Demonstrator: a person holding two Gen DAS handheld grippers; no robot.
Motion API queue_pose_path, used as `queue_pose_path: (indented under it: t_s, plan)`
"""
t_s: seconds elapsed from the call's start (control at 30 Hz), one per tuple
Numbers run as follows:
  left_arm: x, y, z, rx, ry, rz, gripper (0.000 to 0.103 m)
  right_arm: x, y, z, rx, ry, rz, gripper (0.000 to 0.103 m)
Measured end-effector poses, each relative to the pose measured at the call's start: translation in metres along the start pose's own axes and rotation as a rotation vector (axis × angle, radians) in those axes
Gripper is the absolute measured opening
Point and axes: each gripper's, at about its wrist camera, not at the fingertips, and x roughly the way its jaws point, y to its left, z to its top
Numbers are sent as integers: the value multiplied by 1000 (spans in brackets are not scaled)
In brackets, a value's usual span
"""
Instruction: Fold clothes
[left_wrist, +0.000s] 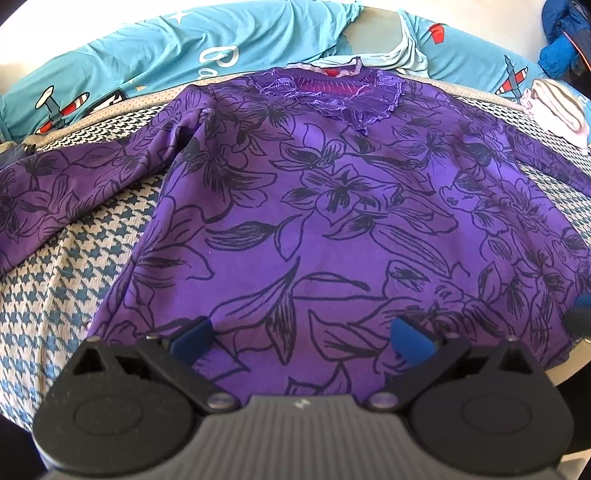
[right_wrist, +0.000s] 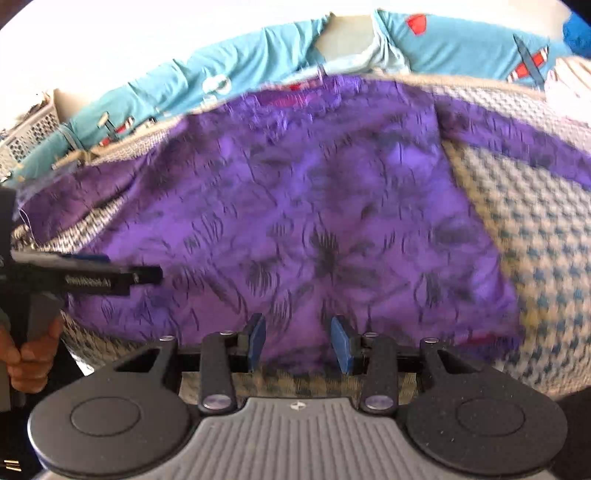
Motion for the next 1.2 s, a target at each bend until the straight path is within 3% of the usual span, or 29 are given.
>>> queue_pose_path:
  t_s: [0.33,0.53,0.77,0.97,1.2]
  plan:
    - [16,12,25,-48,2,2,103,15,-32,42,-20,-76,-15,39]
    - [35,21,49,-11,-31,38,103,32,-61,74,-2,-102,-38,39]
    - [55,34,81,-34,-59,-14,103,55,-98,106,113,-93,-66,39]
    - [69,29,108,7,-117,-85,103,70,-126,124,189,-102,-100,39]
    - [100,34,130,-53,-100,-109,103,86,-159,136,345,-138,-86,39]
